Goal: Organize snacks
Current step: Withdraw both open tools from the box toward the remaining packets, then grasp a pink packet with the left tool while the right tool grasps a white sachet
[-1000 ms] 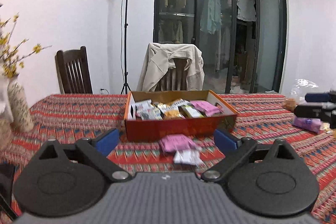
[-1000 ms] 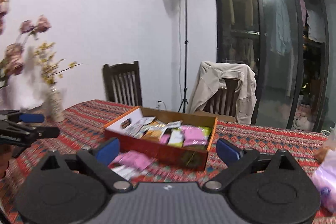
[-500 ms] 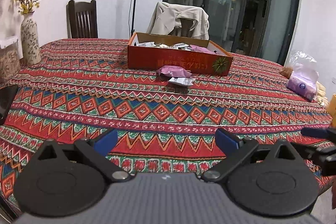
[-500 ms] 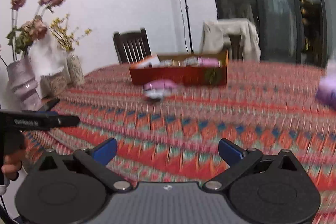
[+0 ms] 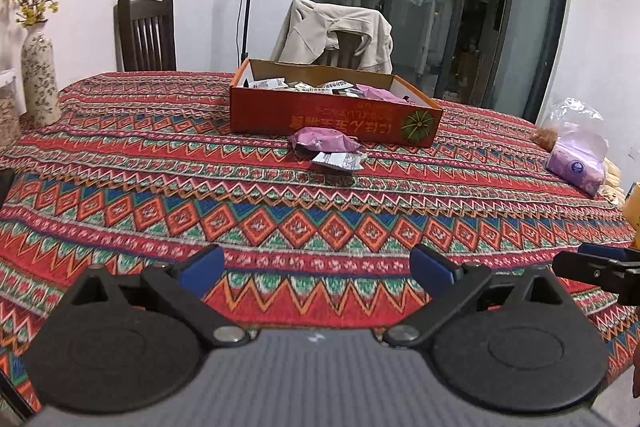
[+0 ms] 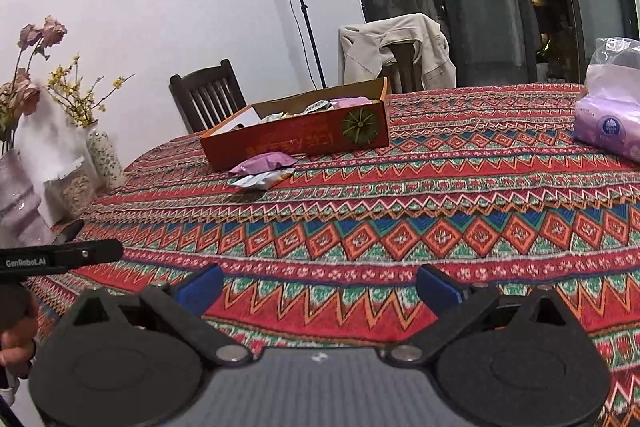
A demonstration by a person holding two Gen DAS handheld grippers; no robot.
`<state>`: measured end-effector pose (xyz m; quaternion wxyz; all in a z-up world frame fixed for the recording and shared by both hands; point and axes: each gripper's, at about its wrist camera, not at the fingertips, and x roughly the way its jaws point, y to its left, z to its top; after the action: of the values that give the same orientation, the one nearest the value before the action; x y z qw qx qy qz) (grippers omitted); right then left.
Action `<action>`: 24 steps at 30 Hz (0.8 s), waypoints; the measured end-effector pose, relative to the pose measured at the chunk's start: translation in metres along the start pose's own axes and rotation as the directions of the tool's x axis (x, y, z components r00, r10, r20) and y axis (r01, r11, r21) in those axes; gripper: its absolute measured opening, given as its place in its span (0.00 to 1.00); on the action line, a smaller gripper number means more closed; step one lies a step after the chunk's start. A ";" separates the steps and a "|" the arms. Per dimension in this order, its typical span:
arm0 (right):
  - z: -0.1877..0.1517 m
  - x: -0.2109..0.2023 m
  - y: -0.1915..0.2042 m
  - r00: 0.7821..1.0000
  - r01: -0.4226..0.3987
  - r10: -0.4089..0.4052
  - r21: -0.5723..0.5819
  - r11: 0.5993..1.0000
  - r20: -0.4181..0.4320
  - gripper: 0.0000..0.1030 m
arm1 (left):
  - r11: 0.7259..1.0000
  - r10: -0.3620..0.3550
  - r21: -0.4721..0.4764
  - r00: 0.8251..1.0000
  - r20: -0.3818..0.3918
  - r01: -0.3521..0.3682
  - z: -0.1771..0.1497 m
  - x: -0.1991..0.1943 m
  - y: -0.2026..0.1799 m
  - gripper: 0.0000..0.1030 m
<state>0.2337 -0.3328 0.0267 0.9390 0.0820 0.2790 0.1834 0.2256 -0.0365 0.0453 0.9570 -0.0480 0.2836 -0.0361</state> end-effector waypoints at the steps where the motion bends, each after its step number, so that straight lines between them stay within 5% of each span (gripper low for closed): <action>1: 0.003 0.004 0.001 1.000 0.001 -0.001 -0.004 1.000 -0.001 1.00 | 1.000 0.001 -0.002 1.000 0.001 -0.001 0.002 0.004 0.001 0.98; 7: 0.028 0.055 0.016 0.997 -0.053 0.049 -0.061 0.997 -0.063 1.00 | 0.998 0.028 -0.054 1.000 0.004 -0.028 0.013 0.025 0.028 0.98; 13: 0.064 0.152 0.036 0.984 -0.119 0.123 0.036 0.992 -0.129 1.00 | 0.993 0.097 -0.064 0.995 0.028 -0.095 0.019 0.037 0.060 0.98; 21: 0.096 0.260 0.094 0.988 -0.044 0.025 -0.125 0.991 -0.151 0.97 | 0.988 0.138 -0.078 0.990 0.036 -0.135 0.026 0.044 0.089 0.98; 24: 0.094 0.282 0.103 0.984 0.019 -0.052 -0.190 0.982 -0.173 0.86 | 0.990 0.138 -0.045 0.990 0.039 -0.136 0.031 0.051 0.090 0.98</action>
<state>0.4739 -0.1332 -0.0081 0.9172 -0.0283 0.3444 0.1985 0.2893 0.0498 0.0335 0.9618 -0.0493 0.2667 0.0365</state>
